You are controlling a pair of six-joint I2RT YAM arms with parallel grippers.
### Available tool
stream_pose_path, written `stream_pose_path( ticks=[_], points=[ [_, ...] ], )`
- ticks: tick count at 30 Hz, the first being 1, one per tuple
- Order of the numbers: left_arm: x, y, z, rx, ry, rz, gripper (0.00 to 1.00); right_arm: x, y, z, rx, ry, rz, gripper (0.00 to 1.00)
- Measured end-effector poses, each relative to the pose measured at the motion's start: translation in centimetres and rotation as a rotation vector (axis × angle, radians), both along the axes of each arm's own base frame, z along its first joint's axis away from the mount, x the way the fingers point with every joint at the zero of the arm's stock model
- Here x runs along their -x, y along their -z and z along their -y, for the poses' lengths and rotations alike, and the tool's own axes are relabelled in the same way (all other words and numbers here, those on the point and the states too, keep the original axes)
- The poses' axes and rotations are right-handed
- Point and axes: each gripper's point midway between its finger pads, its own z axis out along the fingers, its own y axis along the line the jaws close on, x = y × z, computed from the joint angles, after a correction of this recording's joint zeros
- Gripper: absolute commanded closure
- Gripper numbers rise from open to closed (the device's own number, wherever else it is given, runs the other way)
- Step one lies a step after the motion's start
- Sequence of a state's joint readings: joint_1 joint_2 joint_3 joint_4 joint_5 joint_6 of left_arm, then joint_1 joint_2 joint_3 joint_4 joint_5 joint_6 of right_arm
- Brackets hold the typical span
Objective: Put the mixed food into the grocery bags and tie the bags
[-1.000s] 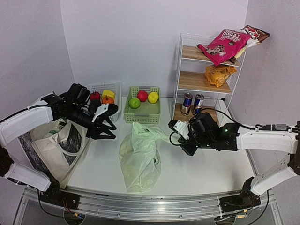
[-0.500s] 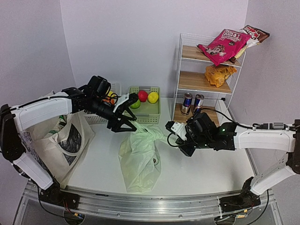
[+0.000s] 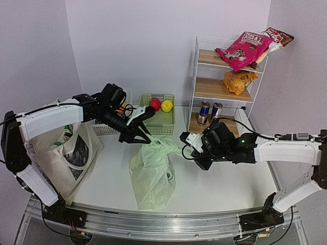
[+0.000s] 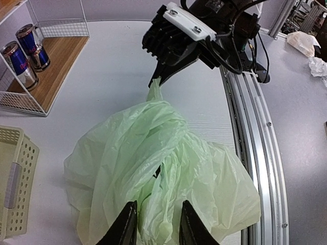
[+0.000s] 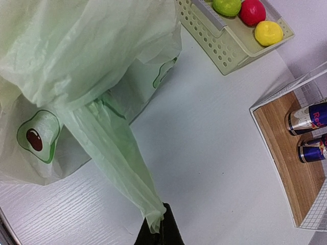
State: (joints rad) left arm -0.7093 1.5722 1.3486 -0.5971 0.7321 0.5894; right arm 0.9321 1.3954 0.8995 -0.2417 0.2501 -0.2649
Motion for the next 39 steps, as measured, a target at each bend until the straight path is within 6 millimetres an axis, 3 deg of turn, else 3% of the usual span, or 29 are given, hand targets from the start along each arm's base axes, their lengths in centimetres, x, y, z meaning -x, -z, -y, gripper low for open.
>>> stream_pose_path(
  ticks=[3, 12, 17, 22, 26, 30, 32, 35, 38, 39],
  points=[
    [0.2, 0.6, -0.2, -0.027, 0.008, -0.001, 0.99, -0.1, -0.1, -0.1, -0.001, -0.001, 0.002, 1.00],
    [0.1, 0.0, -0.6, -0.019, -0.004, 0.004, 1.00, -0.3, -0.2, -0.2, 0.002, 0.004, 0.007, 1.00],
    [-2.3, -2.1, -3.2, 0.046, -0.094, -0.029, 1.00, -0.6, -1.0, -0.7, -0.062, 0.016, 0.037, 1.00],
    [-3.4, -2.1, -5.1, 0.065, -0.144, -0.081, 1.00, -0.3, -1.3, -0.5, -0.131, 0.045, 0.036, 1.00],
    [-2.5, -1.7, -5.6, 0.068, -0.139, -0.130, 1.00, 0.2, -0.2, 0.0, -0.138, 0.069, -0.001, 1.00],
    [-2.9, -0.6, -6.9, 0.052, -0.158, -0.131, 1.00, 0.5, 0.6, 0.4, -0.146, 0.094, -0.024, 1.00],
    [-3.6, 0.7, -8.4, 0.020, -0.198, -0.121, 1.00, 0.9, 1.6, 1.5, -0.116, 0.125, -0.046, 1.00],
    [-5.1, 2.4, -11.2, -0.025, -0.264, -0.093, 1.00, 2.1, 5.2, 4.7, 0.007, 0.181, -0.128, 1.00],
    [-4.4, 2.4, -11.6, -0.025, -0.245, -0.064, 1.00, 3.0, 6.4, 5.9, 0.065, 0.184, -0.171, 0.97],
    [-3.7, 2.0, -11.2, -0.016, -0.220, -0.048, 1.00, 3.1, 6.4, 5.7, 0.063, 0.171, -0.173, 0.90]
  ],
)
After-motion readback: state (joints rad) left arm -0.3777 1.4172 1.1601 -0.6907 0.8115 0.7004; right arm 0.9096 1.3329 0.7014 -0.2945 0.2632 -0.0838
